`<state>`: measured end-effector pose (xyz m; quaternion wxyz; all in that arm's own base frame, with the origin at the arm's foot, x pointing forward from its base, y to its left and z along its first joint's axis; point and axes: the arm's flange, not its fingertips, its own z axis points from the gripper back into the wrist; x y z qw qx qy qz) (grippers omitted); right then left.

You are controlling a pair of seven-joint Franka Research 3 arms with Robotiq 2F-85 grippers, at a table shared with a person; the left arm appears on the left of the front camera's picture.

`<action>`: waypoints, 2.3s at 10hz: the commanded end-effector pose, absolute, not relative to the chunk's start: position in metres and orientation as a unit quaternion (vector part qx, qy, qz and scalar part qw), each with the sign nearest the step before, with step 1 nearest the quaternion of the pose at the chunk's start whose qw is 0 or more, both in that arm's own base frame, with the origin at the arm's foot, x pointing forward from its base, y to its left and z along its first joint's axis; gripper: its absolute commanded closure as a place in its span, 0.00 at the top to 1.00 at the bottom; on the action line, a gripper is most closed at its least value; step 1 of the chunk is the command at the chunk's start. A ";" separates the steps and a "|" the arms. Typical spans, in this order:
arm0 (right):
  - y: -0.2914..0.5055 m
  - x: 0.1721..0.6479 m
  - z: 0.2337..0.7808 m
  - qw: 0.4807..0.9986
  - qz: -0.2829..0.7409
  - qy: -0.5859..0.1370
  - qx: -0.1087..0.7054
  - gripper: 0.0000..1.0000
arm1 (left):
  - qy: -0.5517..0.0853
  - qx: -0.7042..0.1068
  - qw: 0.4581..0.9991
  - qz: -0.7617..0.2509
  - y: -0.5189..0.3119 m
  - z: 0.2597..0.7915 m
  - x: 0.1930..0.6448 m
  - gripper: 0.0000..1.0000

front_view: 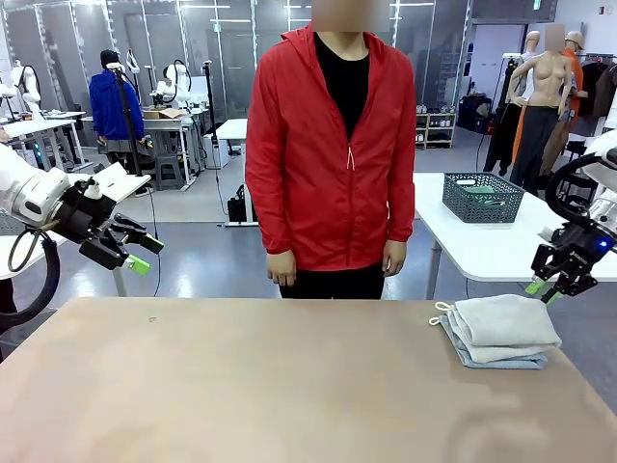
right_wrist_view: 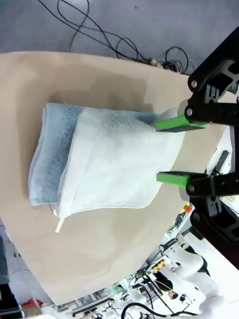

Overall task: Fold the towels and place them in the basket.
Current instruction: Stack the folded Towel with hook on the right side of the table.

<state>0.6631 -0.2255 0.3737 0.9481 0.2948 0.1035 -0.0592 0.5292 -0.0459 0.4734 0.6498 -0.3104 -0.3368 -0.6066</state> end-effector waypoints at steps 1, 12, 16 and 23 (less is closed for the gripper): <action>-0.218 0.660 0.394 0.960 -0.055 0.092 0.257 0.83 | -0.337 -0.311 0.650 -0.606 -0.046 0.474 0.529 1.00; -0.012 0.410 0.646 0.973 -0.064 -0.216 0.052 1.00 | -0.337 -0.311 0.650 -0.606 -0.046 0.474 0.529 1.00; 0.003 0.393 0.645 0.965 -0.042 -0.255 0.033 1.00 | -0.337 -0.311 0.650 -0.606 -0.046 0.474 0.529 1.00; -0.001 0.388 0.655 0.969 -0.032 -0.241 0.047 1.00 | -0.337 -0.311 0.650 -0.606 -0.046 0.474 0.529 1.00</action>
